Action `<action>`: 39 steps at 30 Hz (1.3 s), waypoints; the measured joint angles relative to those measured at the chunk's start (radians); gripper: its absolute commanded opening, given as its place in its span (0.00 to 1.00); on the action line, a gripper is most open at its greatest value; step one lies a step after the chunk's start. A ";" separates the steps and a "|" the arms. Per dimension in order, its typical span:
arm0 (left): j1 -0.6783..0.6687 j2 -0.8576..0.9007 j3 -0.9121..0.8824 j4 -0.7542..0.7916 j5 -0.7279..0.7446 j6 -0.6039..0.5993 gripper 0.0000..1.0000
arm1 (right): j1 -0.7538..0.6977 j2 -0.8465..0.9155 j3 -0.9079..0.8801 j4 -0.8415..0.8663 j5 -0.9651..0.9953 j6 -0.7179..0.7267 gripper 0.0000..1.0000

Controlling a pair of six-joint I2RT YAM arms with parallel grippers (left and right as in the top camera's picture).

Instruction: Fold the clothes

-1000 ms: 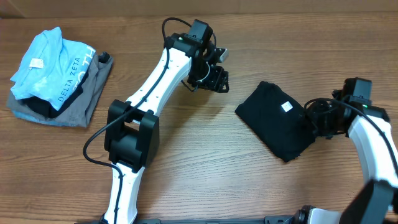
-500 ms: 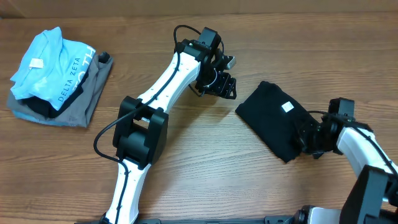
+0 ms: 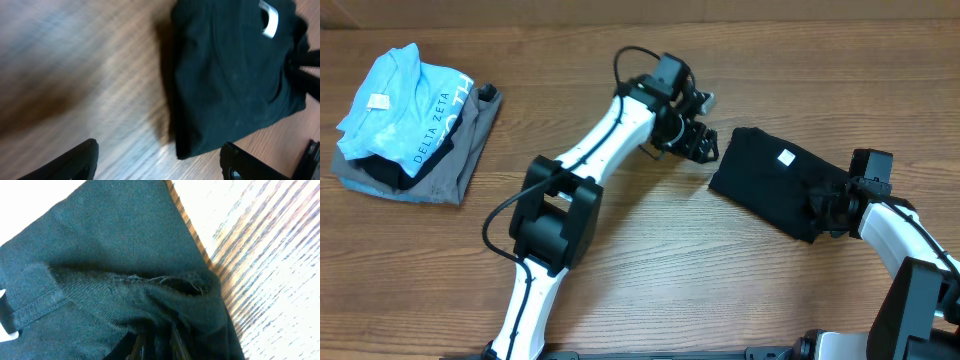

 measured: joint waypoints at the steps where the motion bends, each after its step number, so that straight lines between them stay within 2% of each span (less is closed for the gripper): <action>1: -0.010 0.000 -0.019 0.037 0.002 -0.007 0.84 | 0.000 0.000 0.000 0.000 0.000 -0.002 0.21; 6: -0.036 0.045 -0.041 0.176 0.078 -0.053 0.85 | 0.000 0.000 0.000 -0.001 -0.001 -0.008 0.21; 10: -0.026 0.111 -0.039 0.280 0.218 -0.090 0.85 | 0.000 0.000 0.000 -0.002 -0.001 -0.012 0.21; 15: -0.015 0.135 -0.037 0.306 0.313 -0.115 0.81 | 0.000 0.000 0.000 -0.002 -0.001 -0.012 0.21; 20: -0.050 0.144 -0.035 0.318 0.333 -0.132 0.77 | 0.000 0.000 0.000 -0.002 -0.001 -0.013 0.21; 24: -0.104 0.146 -0.033 0.314 0.304 -0.140 0.63 | 0.000 0.000 0.000 -0.002 0.000 -0.013 0.21; 27: -0.133 0.146 -0.032 0.307 0.264 -0.166 0.35 | 0.000 0.000 0.001 -0.009 0.002 -0.013 0.21; 30: -0.141 0.161 -0.032 0.316 0.247 -0.184 0.11 | 0.000 0.000 0.005 -0.030 -0.001 -0.015 0.20; 33: -0.134 0.169 -0.032 0.322 0.279 -0.176 0.04 | 0.000 0.000 0.011 -0.066 -0.007 -0.016 0.17; 39: -0.080 0.177 -0.034 0.230 0.378 -0.153 0.04 | 0.001 -0.035 0.023 -0.217 -0.044 -0.026 0.15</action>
